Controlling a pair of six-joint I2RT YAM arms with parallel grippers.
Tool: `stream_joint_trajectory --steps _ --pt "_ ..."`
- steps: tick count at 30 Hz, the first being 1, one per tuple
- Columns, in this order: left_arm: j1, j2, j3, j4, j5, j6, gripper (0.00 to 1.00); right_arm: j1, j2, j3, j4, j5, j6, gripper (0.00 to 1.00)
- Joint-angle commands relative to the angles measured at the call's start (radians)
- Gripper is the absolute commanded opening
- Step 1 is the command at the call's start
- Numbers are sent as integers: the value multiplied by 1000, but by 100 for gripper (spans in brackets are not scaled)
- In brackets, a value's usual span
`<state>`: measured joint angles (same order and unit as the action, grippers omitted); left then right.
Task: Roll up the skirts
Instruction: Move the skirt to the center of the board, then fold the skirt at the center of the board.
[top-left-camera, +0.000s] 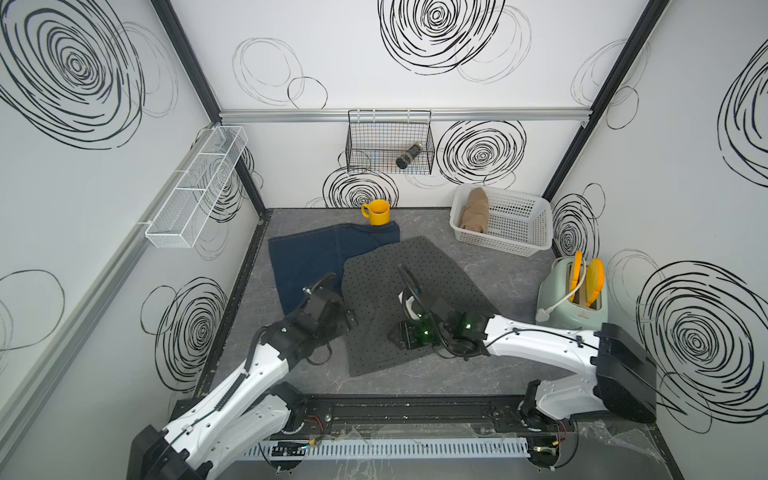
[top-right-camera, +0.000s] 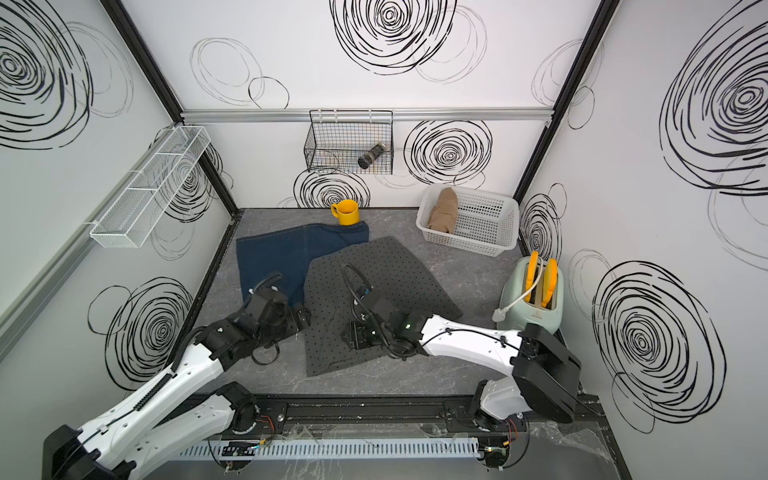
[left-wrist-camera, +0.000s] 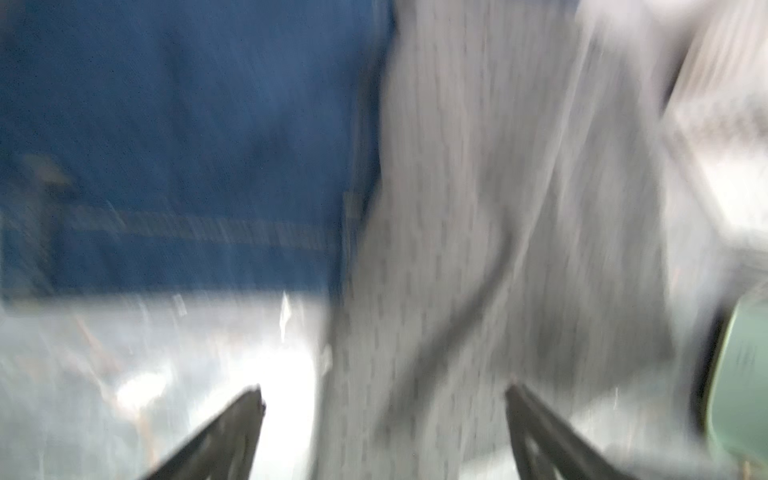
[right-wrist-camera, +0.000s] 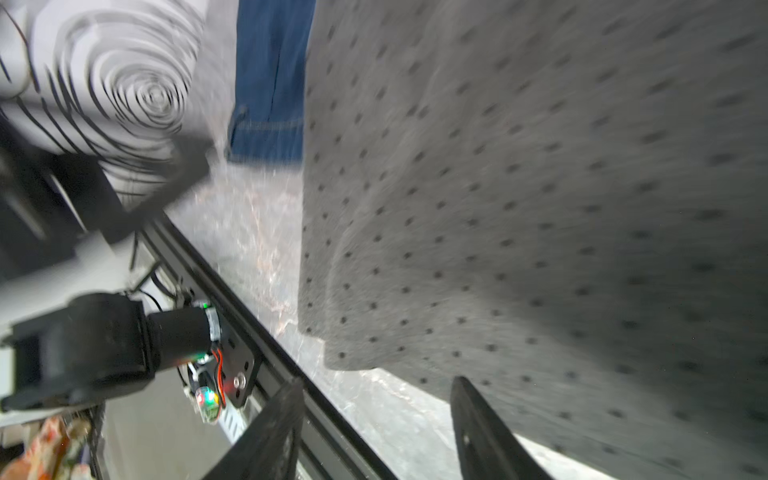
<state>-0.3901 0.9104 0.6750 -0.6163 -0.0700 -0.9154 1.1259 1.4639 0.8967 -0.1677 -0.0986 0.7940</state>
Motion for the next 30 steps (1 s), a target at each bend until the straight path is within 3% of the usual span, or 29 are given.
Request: stream_joint_trajectory --steps 1,6,12,17,22,24,26,27,28,30 --pt "144 136 77 101 131 157 96 74 89 100 -29 65 26 68" --pt "205 397 192 232 169 168 94 154 170 163 -47 106 27 76" --pt "253 678 372 248 254 198 86 225 290 315 -89 140 -1 77" --pt "261 768 380 308 353 174 87 225 453 458 -207 119 33 76" --pt "279 815 357 388 413 123 64 229 597 541 -297 124 49 72" --pt "289 832 359 409 434 109 53 229 636 558 -318 139 53 67" --pt "295 842 359 419 441 103 43 227 666 571 -351 169 65 55" --pt "293 844 356 429 446 98 39 225 675 570 -355 177 68 45" --pt "292 844 353 444 455 93 31 221 680 565 -349 159 70 28" --pt "289 844 353 449 453 88 13 217 655 532 -308 128 70 11"
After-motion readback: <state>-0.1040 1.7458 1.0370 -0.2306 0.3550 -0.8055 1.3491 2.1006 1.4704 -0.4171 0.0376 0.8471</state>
